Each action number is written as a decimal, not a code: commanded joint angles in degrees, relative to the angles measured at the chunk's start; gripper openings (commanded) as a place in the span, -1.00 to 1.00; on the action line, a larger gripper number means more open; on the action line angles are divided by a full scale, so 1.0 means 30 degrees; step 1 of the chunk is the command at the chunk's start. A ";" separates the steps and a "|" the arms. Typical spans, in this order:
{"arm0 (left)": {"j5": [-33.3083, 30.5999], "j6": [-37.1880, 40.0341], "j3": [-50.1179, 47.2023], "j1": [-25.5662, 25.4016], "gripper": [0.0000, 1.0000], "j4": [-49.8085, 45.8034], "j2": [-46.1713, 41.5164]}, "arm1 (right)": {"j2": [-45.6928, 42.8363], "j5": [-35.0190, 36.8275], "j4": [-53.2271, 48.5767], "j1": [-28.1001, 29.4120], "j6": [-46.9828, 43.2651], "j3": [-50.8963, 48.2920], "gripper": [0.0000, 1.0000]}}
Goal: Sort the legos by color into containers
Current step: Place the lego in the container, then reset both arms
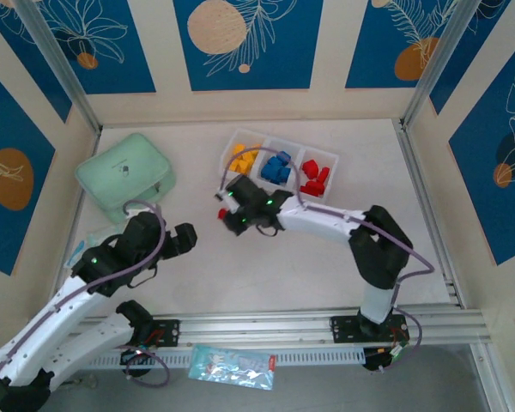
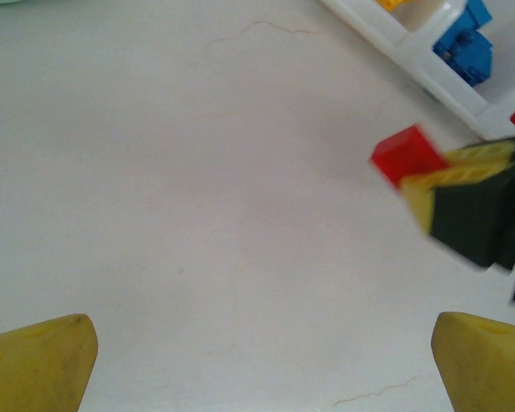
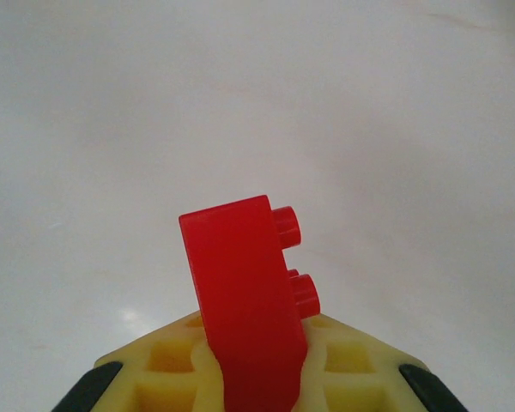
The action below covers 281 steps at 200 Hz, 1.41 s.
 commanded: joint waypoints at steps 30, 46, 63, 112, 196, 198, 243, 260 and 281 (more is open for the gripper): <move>0.3129 0.1961 0.0980 0.0285 0.99 0.4171 0.3180 | -0.3135 0.2035 -0.3555 -0.5494 0.2826 -0.0589 -0.67; 0.3543 0.2041 0.1125 0.0282 0.99 0.5214 0.4241 | -0.3036 0.1867 -0.4069 -0.7524 0.3150 -0.0217 -0.67; 0.3920 0.2161 0.1351 0.0285 0.99 0.6203 0.5290 | -0.2382 0.1835 -0.4048 -0.9157 0.3154 0.0311 -0.67; 0.4301 0.2516 0.2329 0.0340 0.99 0.7245 0.7644 | 0.0841 0.2079 -0.3954 -1.0991 0.2634 0.3306 -0.67; 0.3778 0.2811 0.2247 0.1575 0.99 0.7551 0.8048 | 0.1159 0.0833 -0.4136 -1.1282 0.2782 0.4442 0.00; 0.3724 0.2855 0.2269 0.1631 0.99 0.7557 0.8036 | 0.1008 0.0879 -0.4114 -1.1317 0.2817 0.4319 0.02; -0.0285 0.5569 0.2062 0.3719 0.99 0.7312 0.7819 | -0.4108 0.2494 -0.2286 -1.3106 0.4029 -0.0618 0.85; -0.2705 0.7086 0.1879 0.5140 0.99 0.7399 0.8023 | -0.5968 0.3779 -0.0850 -1.4281 0.4250 -0.3363 0.98; -0.5277 0.9388 0.0457 0.7012 0.98 0.9697 0.8309 | -0.7679 0.5162 0.2726 -1.5443 0.3392 -0.7285 1.00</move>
